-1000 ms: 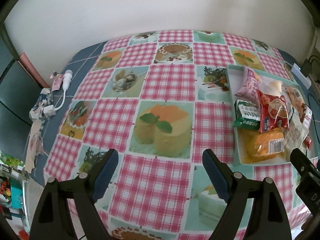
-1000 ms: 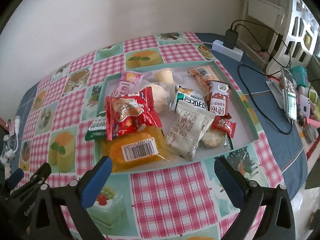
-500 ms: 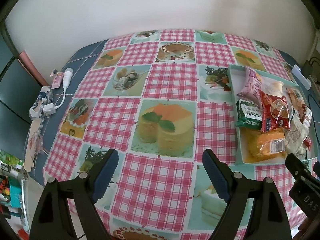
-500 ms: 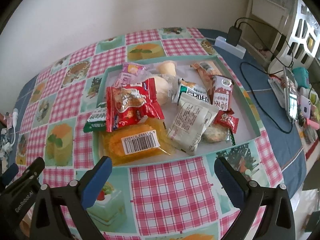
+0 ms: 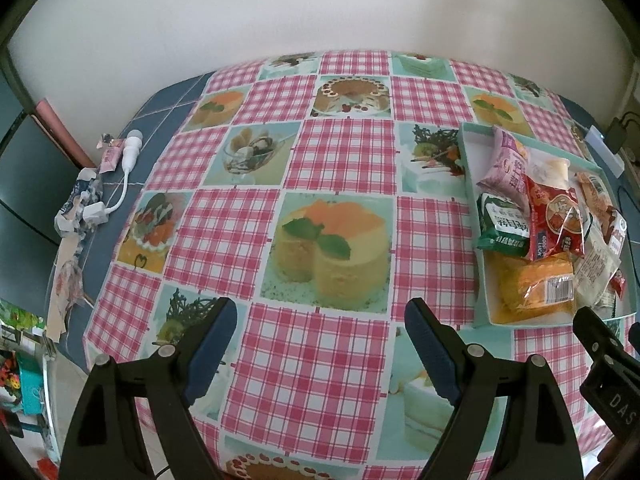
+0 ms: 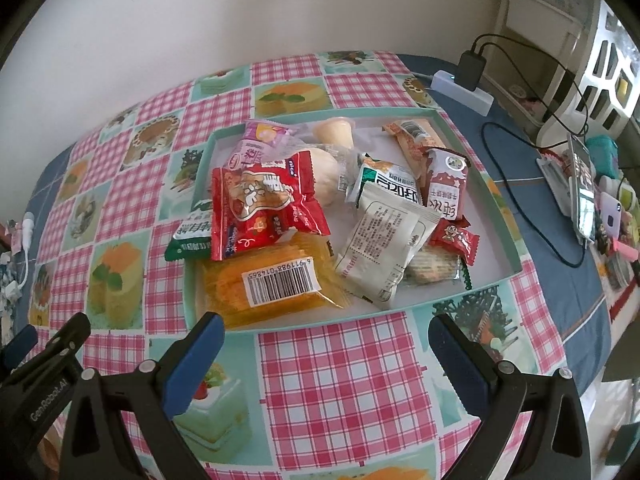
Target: Organize snacks
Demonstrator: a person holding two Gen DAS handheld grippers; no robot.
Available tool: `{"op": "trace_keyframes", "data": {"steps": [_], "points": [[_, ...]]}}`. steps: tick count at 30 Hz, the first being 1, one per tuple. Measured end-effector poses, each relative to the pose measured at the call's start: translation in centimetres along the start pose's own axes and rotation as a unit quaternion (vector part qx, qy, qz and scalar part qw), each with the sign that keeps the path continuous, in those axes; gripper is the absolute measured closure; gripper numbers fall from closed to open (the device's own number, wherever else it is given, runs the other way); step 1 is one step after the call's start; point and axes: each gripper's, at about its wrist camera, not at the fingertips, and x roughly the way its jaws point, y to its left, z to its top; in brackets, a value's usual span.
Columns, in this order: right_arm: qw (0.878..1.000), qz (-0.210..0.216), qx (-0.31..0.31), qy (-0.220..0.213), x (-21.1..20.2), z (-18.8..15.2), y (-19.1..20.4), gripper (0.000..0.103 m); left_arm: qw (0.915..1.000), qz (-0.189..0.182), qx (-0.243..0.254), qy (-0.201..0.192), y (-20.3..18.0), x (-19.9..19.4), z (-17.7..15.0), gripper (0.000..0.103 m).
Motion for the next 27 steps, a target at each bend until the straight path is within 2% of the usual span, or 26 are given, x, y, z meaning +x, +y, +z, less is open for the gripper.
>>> {"op": "trace_keyframes", "data": {"steps": [27], "points": [[1.000, -0.001, 0.001, 0.000, 0.01, 0.00, -0.02, 0.000, 1.0000, 0.000, -0.001, 0.004, 0.20, 0.34, -0.08, 0.017]]}}
